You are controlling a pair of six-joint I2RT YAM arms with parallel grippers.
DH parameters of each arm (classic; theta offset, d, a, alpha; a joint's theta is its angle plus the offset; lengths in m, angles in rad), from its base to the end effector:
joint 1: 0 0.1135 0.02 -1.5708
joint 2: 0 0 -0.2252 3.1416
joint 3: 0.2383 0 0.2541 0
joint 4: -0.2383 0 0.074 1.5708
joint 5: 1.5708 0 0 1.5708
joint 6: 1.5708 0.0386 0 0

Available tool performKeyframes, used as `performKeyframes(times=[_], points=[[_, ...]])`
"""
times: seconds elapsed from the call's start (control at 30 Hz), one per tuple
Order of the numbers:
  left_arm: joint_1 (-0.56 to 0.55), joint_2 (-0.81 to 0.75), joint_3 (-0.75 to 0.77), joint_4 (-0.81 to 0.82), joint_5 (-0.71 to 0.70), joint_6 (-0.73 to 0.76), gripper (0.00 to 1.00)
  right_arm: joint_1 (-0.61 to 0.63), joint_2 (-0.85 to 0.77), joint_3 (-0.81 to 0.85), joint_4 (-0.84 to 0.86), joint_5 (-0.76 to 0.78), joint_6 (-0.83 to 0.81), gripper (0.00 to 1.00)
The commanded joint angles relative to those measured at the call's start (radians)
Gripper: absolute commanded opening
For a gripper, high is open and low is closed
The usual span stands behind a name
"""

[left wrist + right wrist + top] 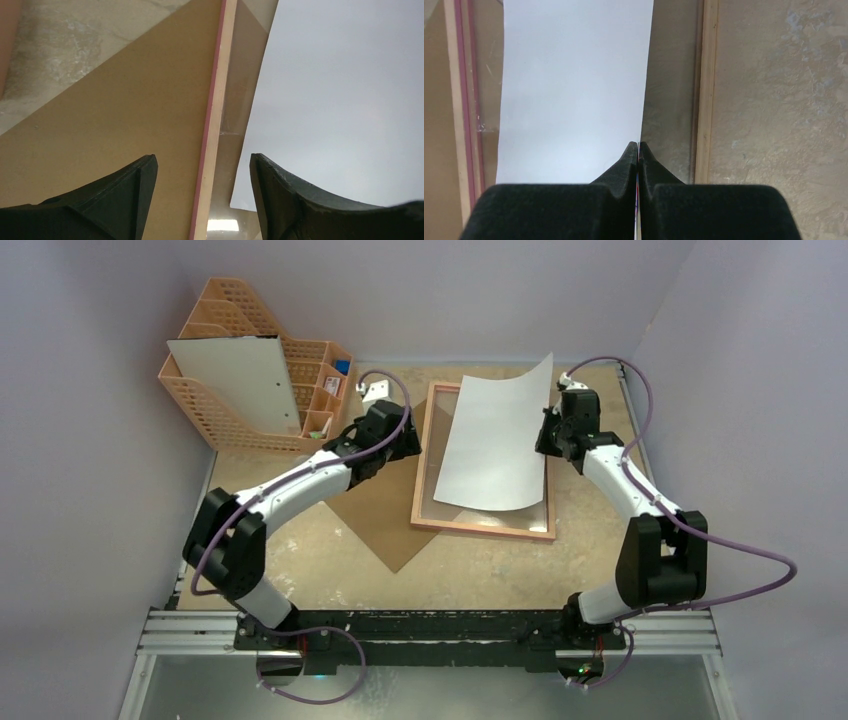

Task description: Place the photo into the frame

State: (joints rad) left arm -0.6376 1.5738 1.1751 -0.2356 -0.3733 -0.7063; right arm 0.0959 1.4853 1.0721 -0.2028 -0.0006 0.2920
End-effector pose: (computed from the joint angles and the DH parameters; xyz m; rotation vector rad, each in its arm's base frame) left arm 0.2977 -0.2030 0.2330 -0.2814 2.1595 -0.3622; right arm 0.3413 0.0329 0.2286 0.2146 2.1848 0.2195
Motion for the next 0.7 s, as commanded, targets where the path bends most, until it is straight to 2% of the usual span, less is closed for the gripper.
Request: performKeyframes(times=[0.0, 0.07, 0.13, 0.37, 0.67], points=[[0.034, 0.087, 0.068, 0.098, 0.096, -0.005, 0.69, 0.011, -0.034, -0.021, -0.010, 0.062, -0.060, 0.00], [0.045, 0.148, 0.092, 0.105, 0.129, -0.007, 0.68, 0.012, -0.041, -0.041, -0.005, 0.044, -0.070, 0.00], [0.053, 0.198, 0.113, 0.114, 0.154, 0.003, 0.61, 0.016, -0.043, -0.054, -0.006, 0.012, -0.079, 0.00], [0.082, 0.356, 0.190, 0.097, 0.198, 0.028, 0.54, 0.066, -0.049, -0.075, -0.015, 0.004, -0.101, 0.00], [0.113, 0.446, 0.224, 0.115, 0.303, 0.052, 0.39, 0.117, -0.045, -0.062, -0.054, 0.127, -0.109, 0.00]])
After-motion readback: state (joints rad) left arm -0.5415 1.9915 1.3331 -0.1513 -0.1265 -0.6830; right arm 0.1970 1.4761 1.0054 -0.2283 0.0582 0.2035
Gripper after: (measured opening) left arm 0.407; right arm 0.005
